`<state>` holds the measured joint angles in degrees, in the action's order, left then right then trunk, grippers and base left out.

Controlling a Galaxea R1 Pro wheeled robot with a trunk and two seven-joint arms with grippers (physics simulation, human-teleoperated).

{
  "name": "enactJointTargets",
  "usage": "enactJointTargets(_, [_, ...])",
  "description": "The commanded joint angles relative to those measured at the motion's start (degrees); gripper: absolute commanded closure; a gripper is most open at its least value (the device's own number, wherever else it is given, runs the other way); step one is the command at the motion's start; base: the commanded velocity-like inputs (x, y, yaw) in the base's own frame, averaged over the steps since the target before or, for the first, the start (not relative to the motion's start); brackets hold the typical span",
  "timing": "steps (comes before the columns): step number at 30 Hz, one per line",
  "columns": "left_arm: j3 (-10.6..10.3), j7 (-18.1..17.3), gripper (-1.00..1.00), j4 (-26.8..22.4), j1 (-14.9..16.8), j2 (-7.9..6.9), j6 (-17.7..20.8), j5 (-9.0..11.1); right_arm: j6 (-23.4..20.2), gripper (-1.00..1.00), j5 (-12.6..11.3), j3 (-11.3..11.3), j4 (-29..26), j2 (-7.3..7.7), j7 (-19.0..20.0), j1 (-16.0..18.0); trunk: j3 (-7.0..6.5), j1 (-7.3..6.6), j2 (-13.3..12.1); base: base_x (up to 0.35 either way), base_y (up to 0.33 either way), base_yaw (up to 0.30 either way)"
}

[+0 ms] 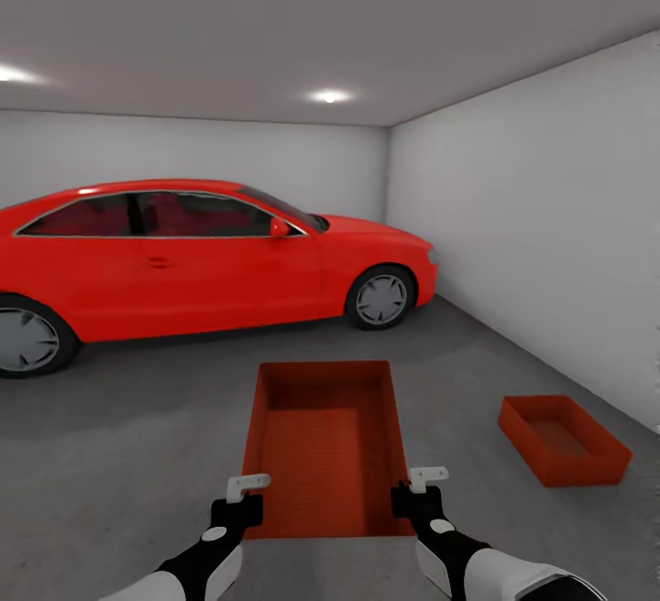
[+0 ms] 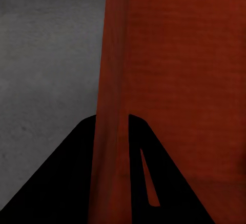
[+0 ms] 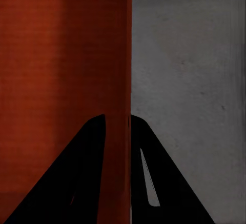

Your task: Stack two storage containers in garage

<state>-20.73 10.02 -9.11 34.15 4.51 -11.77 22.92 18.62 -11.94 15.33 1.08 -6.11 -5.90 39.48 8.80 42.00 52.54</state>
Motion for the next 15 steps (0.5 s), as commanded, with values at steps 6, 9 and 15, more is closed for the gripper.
enactJointTargets(6, [3.1,0.6,1.0,-0.1,0.0,-0.71,-0.1,0.9,0.1,1.0,0.5,-4.0,0.0,-0.05,0.1,0.1,-0.08,0.04,0.1,0.321,0.141,-0.245])
enactJointTargets(9, [3.1,0.6,1.0,-0.1,0.0,-0.73,-0.1,0.9,0.1,1.0,0.5,-4.0,0.0,-0.05,0.1,0.1,-0.16,0.04,0.1,0.321,0.141,-0.245])
enactJointTargets(15, [3.1,0.6,1.0,-0.1,0.0,-0.73,-0.1,0.9,0.1,1.0,0.5,-4.0,0.0,-0.05,0.1,0.1,-0.32,0.04,0.1,0.321,0.141,-0.245])
